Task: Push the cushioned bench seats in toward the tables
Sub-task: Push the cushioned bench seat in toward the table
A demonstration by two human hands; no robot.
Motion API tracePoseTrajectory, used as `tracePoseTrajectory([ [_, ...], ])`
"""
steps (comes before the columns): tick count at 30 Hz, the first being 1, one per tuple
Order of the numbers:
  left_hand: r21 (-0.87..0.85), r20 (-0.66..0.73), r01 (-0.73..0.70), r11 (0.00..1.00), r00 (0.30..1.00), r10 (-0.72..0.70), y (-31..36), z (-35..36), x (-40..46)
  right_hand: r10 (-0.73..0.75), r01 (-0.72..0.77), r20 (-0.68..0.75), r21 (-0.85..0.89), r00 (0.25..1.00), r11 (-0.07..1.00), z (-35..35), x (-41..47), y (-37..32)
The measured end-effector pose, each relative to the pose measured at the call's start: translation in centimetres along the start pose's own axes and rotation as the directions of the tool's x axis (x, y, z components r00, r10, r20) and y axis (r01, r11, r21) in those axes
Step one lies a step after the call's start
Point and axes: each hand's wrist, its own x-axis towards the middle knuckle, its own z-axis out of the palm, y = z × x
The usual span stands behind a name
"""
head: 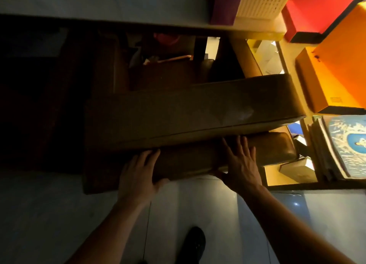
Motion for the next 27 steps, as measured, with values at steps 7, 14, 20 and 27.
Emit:
tracePoseTrajectory([
  [7,0.039,-0.003,-0.017,0.999,1.0,0.017,0.0,-0.1,0.0,-0.012,0.006,-0.077,-0.068,0.997,0.998,0.6,-0.4,0.3],
  [14,0.058,0.027,-0.048,0.997,0.999,0.046,-1.3,-0.2,-1.0,0.011,-0.019,-0.087,-0.094,0.996,0.995,1.2,-2.2,-1.3],
  [20,0.064,0.04,-0.102,0.993,0.994,0.099,-5.5,-0.4,-4.6,0.064,-0.072,-0.09,-0.096,0.994,0.993,3.0,-7.6,-6.1],
  [27,0.059,0.077,-0.175,0.983,0.982,0.17,-11.4,-0.7,-9.0,0.135,-0.137,-0.049,-0.053,0.99,0.989,5.9,-14.0,-12.6],
])
